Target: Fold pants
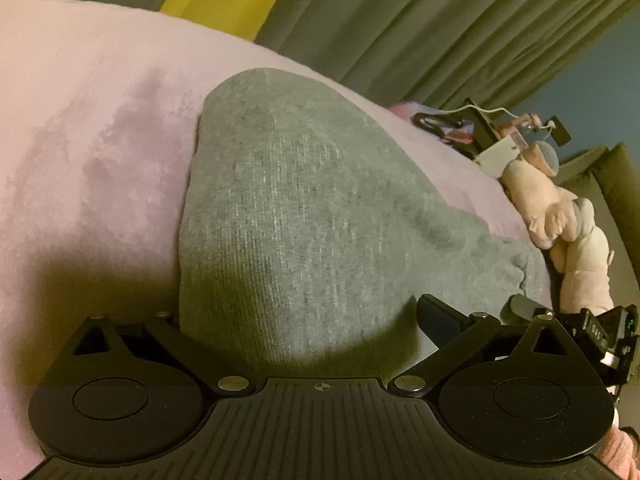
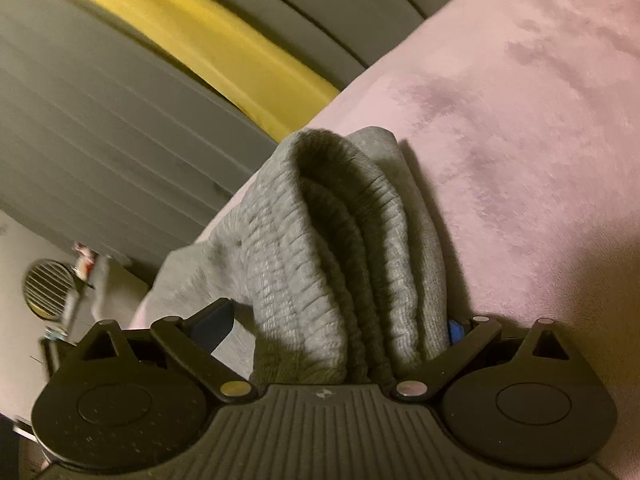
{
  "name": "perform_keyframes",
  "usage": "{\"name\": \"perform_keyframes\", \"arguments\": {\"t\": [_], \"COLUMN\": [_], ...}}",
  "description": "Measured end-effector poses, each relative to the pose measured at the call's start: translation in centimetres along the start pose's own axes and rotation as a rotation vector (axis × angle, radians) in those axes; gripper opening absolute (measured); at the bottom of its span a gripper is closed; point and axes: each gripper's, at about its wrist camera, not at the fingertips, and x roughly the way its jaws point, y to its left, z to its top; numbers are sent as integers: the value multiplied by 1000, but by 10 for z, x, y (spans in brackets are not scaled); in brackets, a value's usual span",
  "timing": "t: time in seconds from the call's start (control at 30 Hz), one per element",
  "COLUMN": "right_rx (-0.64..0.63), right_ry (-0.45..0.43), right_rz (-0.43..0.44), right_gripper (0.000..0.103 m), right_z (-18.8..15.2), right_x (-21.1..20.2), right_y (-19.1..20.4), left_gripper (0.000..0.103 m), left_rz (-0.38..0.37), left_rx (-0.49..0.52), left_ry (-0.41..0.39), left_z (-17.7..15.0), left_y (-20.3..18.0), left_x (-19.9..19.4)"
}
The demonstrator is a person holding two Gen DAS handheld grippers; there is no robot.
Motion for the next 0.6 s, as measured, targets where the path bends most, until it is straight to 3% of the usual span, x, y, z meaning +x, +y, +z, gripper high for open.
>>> {"name": "perform_keyframes", "arguments": {"t": [0.07, 0.13, 0.27, 0.37, 0.43, 0.5, 0.6], "right_rx": [-49, -51, -16, 0, -9, -27, -67], "right_ry": [-10, -17, -14, -6, -6, -13, -34], "right_rz": [-56, -71, -70, -67, -80, -97, -147], "right_gripper": [78, 72, 77, 87, 88, 87, 73], "right_z": [-5, -7, -7, -3, -2, -3, -10], "right_x": [-1, -3, -3, 2, 5, 9, 7], "right_y": [6, 8, 8, 7, 10, 17, 25], "left_gripper": [81, 71, 72, 87, 88, 80, 57], "left_rz": [1, -16, -34, -42, -18, 18, 3], "left_rx": [14, 16, 0, -1, 46, 98, 73], "left_ry": [-19, -33, -35, -24, -28, -45, -75], "left_z": [0, 0, 1, 2, 0, -4, -3], "left_y": [-1, 3, 7, 7, -1, -7, -2], "left_x": [-3, -5, -4, 1, 4, 4, -1]}}
